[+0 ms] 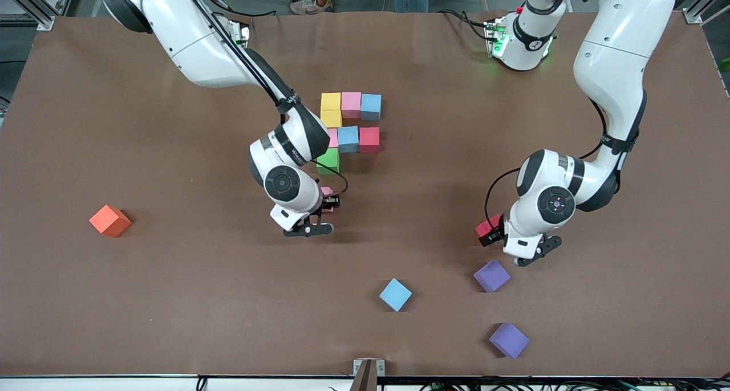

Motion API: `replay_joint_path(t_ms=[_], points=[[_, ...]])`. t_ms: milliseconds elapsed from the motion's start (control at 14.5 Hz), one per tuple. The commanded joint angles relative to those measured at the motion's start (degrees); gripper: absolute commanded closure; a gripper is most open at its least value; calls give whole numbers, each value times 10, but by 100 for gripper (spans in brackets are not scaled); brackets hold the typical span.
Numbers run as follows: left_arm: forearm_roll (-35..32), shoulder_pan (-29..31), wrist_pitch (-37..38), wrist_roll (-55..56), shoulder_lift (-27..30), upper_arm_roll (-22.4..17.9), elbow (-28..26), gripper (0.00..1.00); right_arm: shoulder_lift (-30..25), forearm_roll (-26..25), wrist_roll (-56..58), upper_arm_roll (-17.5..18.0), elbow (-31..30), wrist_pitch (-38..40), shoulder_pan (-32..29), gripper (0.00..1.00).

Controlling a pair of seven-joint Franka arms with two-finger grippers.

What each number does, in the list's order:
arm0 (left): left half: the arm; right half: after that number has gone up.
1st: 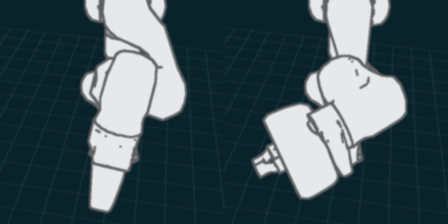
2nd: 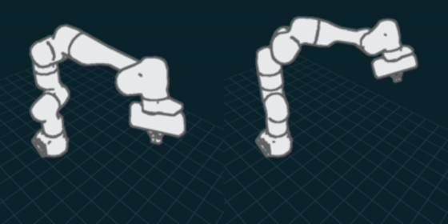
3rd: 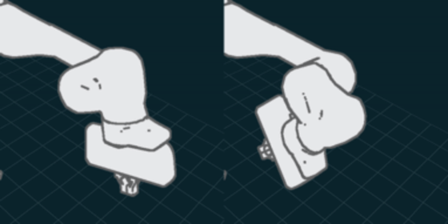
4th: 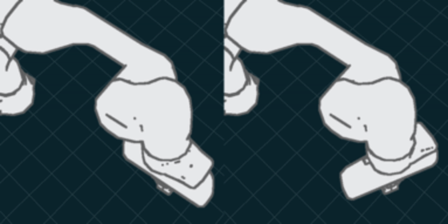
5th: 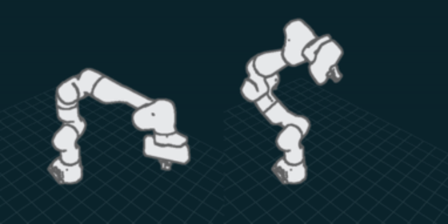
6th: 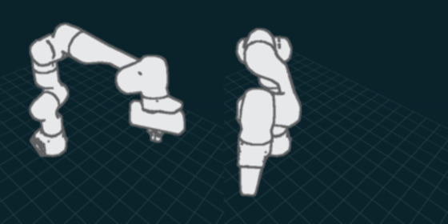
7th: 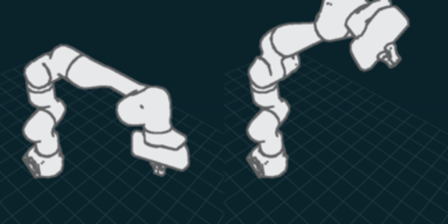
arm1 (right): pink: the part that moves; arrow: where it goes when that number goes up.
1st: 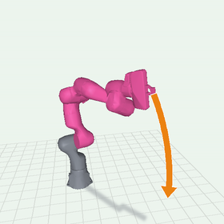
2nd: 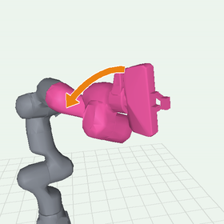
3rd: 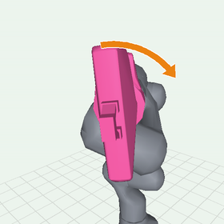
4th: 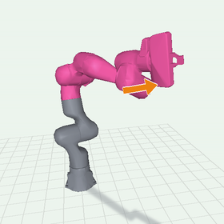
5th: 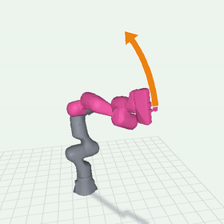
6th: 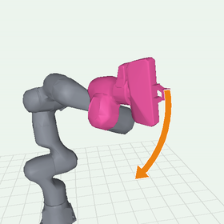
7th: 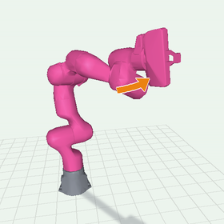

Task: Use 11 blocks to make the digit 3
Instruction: 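Grasp the red block with the left gripper while the right gripper carries pink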

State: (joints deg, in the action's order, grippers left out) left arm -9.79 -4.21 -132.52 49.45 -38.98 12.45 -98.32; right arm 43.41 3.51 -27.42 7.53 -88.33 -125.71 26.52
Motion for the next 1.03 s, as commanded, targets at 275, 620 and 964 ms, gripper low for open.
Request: replay_joint_path(t_ms=[275, 620, 964], points=[[-9, 1, -5, 13, 5, 3, 1, 59, -39, 12, -32, -8, -52, -3, 20, 63], [-7, -2, -4, 40, 10, 5, 16, 72, -73, 12, -32, -7, -94, -12, 21, 63], [-1, -12, 1, 181, 8, 11, 61, 74, -72, 13, -33, -7, -117, -77, 30, 63]])
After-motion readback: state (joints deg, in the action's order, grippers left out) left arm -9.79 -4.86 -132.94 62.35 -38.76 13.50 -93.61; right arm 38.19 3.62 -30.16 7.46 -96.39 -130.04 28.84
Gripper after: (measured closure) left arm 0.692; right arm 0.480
